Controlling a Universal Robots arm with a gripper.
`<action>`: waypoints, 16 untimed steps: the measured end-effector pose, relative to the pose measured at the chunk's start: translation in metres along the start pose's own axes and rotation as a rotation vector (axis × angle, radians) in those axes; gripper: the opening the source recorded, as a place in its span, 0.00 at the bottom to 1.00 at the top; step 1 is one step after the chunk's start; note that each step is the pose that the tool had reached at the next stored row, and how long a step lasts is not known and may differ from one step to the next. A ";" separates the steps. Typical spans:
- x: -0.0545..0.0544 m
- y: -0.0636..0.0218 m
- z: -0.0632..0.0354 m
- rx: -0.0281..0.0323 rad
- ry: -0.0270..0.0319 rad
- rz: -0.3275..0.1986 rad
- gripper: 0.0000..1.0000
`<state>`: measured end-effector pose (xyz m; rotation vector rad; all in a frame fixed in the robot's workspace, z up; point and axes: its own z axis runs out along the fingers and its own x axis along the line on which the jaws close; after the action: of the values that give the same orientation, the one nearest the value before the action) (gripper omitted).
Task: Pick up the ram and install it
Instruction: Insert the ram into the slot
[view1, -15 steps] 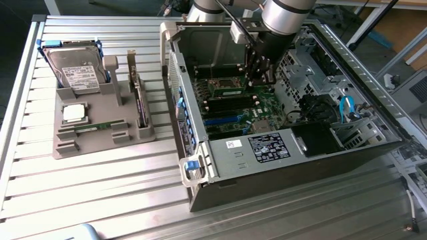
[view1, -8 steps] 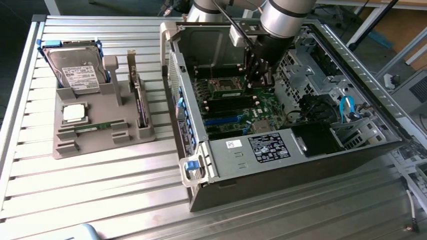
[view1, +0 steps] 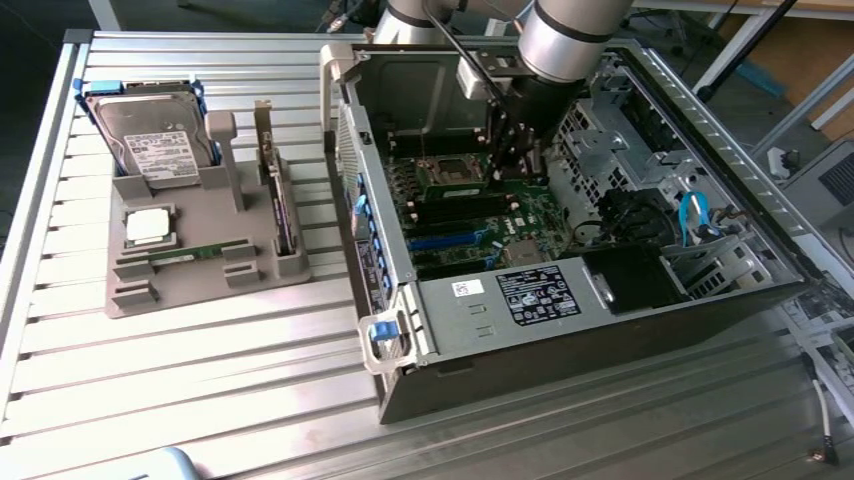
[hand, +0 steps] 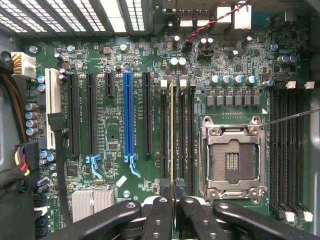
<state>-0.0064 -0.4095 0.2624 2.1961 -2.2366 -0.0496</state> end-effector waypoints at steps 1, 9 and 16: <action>0.000 0.0000 0.0007 0.0000 0.0000 0.000 0.12; 0.000 -0.0002 0.0075 0.0000 0.0000 0.000 0.12; 0.000 -0.0004 0.0134 0.0000 0.0000 0.000 0.12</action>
<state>-0.0064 -0.4095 0.2490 2.1961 -2.2366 -0.0496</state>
